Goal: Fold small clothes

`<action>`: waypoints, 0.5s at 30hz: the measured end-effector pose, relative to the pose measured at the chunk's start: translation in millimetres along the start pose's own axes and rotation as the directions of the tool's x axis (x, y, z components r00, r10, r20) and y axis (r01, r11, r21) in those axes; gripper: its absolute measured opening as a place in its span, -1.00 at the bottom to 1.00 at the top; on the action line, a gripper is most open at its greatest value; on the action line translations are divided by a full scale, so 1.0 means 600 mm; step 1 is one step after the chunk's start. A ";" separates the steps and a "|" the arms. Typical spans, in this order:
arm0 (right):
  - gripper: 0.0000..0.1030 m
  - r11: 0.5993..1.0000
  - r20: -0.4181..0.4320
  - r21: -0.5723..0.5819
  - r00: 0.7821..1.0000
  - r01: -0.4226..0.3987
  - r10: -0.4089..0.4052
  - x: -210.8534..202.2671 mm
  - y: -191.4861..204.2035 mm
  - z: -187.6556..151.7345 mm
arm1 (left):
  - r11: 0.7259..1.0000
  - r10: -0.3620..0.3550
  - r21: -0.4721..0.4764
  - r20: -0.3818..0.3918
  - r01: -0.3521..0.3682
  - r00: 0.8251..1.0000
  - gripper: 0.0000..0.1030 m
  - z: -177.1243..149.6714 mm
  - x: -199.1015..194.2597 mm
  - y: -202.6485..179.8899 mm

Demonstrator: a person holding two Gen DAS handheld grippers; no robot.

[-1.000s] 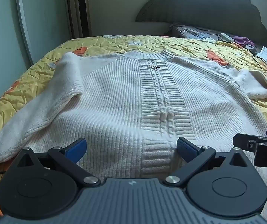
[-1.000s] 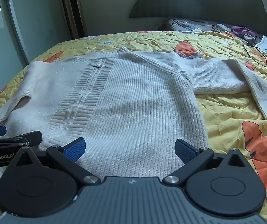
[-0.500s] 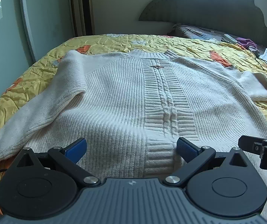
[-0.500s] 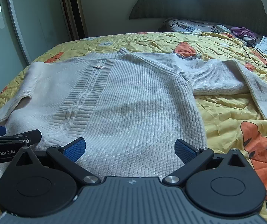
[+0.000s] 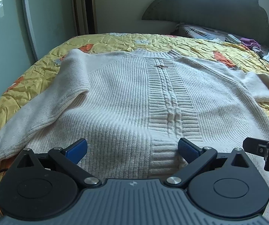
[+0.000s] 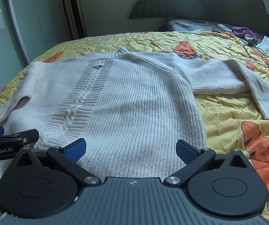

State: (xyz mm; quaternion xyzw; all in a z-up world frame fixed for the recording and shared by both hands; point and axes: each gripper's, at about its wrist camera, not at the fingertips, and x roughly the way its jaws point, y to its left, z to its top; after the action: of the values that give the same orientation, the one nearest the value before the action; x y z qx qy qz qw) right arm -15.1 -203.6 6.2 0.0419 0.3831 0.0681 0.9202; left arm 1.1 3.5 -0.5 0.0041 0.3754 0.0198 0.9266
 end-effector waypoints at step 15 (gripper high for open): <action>1.00 1.000 0.001 0.003 1.000 0.003 -0.003 -0.003 -0.002 -0.001 | 1.000 0.003 0.000 -0.004 -0.003 1.000 1.00 -0.001 0.000 0.000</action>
State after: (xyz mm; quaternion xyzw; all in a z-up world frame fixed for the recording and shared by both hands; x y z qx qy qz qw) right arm -16.5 -205.2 6.7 0.0427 0.3829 0.0659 0.9205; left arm 0.7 3.8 -1.1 0.0047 0.3774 0.0210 0.9258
